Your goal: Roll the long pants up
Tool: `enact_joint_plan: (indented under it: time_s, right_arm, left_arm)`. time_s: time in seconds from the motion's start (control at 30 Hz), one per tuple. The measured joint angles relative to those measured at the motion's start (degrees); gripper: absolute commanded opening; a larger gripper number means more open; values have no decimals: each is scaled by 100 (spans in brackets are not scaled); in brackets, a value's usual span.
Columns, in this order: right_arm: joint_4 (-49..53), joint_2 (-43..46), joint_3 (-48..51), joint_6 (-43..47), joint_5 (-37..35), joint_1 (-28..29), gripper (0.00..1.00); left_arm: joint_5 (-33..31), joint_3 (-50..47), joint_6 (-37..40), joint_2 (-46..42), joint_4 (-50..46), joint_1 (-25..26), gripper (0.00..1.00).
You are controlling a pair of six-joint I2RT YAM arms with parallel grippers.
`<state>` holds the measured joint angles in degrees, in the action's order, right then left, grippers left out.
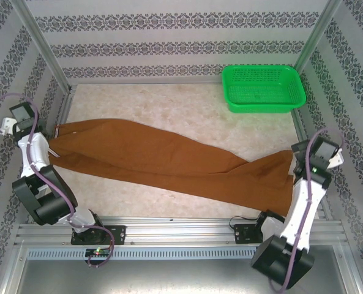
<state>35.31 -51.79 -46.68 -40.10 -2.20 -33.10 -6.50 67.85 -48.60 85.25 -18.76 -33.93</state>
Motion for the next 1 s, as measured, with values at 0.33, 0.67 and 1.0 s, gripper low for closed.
enact_joint_plan:
  time_s: [0.33, 0.67, 1.0]
  right_arm:
    - [-278, -2015, -1180, 369, 1067, 420, 93]
    - [-107, -2094, -999, 824, 1276, 1115, 92]
    - [656, -1056, -507, 1115, 1038, 1115, 0]
  left_arm:
    - [793, -356, 1104, -111, -79, 1207, 56]
    - [938, -249, 1567, 431, -168, 1370, 56]
    - [1121, 192, 1650, 841, -243, 1370, 45]
